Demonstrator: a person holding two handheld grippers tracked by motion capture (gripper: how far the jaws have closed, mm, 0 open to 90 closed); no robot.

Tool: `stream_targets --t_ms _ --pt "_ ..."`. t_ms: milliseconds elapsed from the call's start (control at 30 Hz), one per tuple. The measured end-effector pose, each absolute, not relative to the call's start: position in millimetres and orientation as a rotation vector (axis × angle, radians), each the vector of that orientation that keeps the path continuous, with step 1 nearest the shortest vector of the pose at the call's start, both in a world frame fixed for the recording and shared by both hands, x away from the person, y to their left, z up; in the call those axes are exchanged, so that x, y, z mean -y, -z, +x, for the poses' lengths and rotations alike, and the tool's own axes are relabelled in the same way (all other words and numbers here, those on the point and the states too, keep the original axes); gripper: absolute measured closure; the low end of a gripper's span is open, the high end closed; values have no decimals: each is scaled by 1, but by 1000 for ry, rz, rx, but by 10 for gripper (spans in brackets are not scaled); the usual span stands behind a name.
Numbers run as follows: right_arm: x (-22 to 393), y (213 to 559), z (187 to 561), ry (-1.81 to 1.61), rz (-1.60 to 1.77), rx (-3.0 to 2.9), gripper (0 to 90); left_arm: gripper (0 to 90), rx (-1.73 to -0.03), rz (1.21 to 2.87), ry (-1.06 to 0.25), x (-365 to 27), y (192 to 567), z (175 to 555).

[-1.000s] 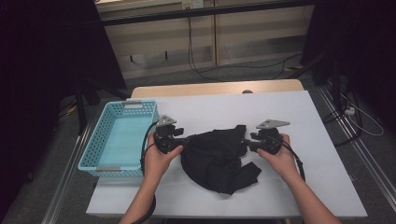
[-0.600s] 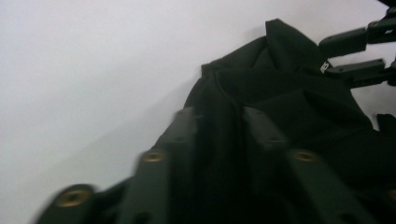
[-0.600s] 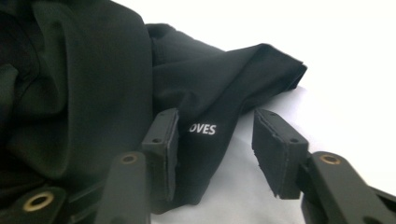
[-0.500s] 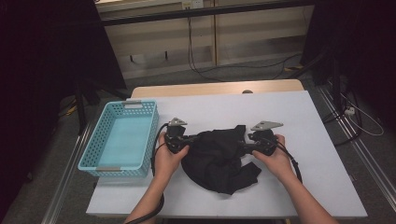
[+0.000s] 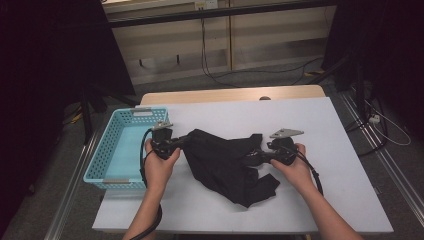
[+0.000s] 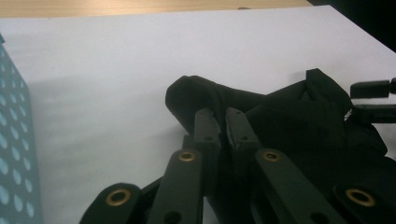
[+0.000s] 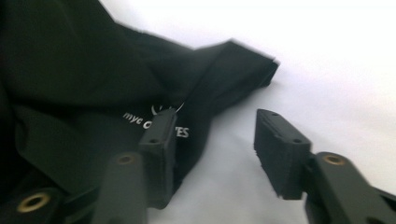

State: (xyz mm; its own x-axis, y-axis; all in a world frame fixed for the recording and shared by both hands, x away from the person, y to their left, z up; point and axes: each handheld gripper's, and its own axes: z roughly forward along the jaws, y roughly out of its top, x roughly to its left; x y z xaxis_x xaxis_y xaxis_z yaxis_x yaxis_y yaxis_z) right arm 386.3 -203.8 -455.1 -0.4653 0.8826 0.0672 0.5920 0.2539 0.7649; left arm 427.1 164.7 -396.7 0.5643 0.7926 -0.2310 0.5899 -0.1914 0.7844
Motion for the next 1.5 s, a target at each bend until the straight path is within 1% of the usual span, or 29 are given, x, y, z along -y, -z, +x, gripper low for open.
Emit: stream_targets --t_ms 67,100,133,167,200,233,433,567,600,633,667,700,733,767,800,833,867,933,1033,1100,1133,1167,1200,1233,1367,1500 --pt "200 460 388 -1029 1349 -2183 541 850 -1132 1893 -287 -166 397 427" --pt "199 462 388 -1026 1358 -2198 583 850 -1132 1890 -281 -167 398 427" --pt "199 462 389 -1026 1344 -2195 643 851 -1133 1889 -281 -167 398 426" --pt "200 461 389 -1037 1336 -2208 794 851 -1132 1889 -281 -167 398 426" --pt "202 460 389 -1067 1338 -2211 865 850 -1126 1889 -279 -167 398 426" --pt "203 459 388 -1066 1339 -2211 893 850 -1122 1891 -277 -167 399 425" --pt "226 442 378 -1009 1303 -2143 900 853 -1105 1878 -265 -165 399 424" --pt "245 432 369 -1077 1337 -2068 900 852 -1108 1893 -258 -163 400 425" --pt "246 432 369 -1084 1336 -2061 887 852 -1109 1893 -261 -163 400 425" --pt "245 432 369 -1085 1338 -2061 842 852 -1110 1893 -270 -163 400 425" --pt "242 433 370 -1085 1344 -2065 753 852 -1112 1888 -269 -163 399 425" --pt "238 435 371 -1081 1342 -2090 711 852 -1113 1886 -265 -164 399 425" --pt "233 437 373 -1061 1321 -2117 708 852 -1113 1885 -271 -164 398 425" --pt "228 440 374 -1041 1301 -2130 674 852 -1113 1886 -270 -165 398 425" --pt "223 442 376 -1031 1291 -2139 614 852 -1112 1890 -267 -166 398 425" --pt "219 444 379 -1036 1302 -2133 579 852 -1115 1885 -269 -166 398 424" --pt "216 445 381 -1050 1318 -2125 570 852 -1114 1882 -269 -166 398 424" --pt "210 447 387 -1070 1358 -2120 524 852 -1114 1887 -271 -166 399 424" --pt "206 453 393 -1055 1409 -2134 536 852 -1115 1889 -268 -167 399 423" --pt "204 461 397 -1065 1464 -2166 585 852 -1107 1884 -257 -169 399 423" --pt "204 462 397 -1071 1459 -2158 624 852 -1109 1884 -259 -169 399 423" --pt "204 461 397 -1066 1428 -2176 756 852 -1108 1882 -261 -169 399 423" --pt "204 460 396 -1095 1419 -2207 834 852 -1102 1879 -258 -169 399 423" --pt "204 460 395 -1130 1419 -2207 892 852 -1099 1880 -262 -169 398 422" --pt "209 450 391 -1101 1337 -2194 900 851 -1087 1876 -273 -167 398 422" --pt "234 435 385 -1104 1380 -2104 900 851 -1086 1875 -278 -167 398 423"
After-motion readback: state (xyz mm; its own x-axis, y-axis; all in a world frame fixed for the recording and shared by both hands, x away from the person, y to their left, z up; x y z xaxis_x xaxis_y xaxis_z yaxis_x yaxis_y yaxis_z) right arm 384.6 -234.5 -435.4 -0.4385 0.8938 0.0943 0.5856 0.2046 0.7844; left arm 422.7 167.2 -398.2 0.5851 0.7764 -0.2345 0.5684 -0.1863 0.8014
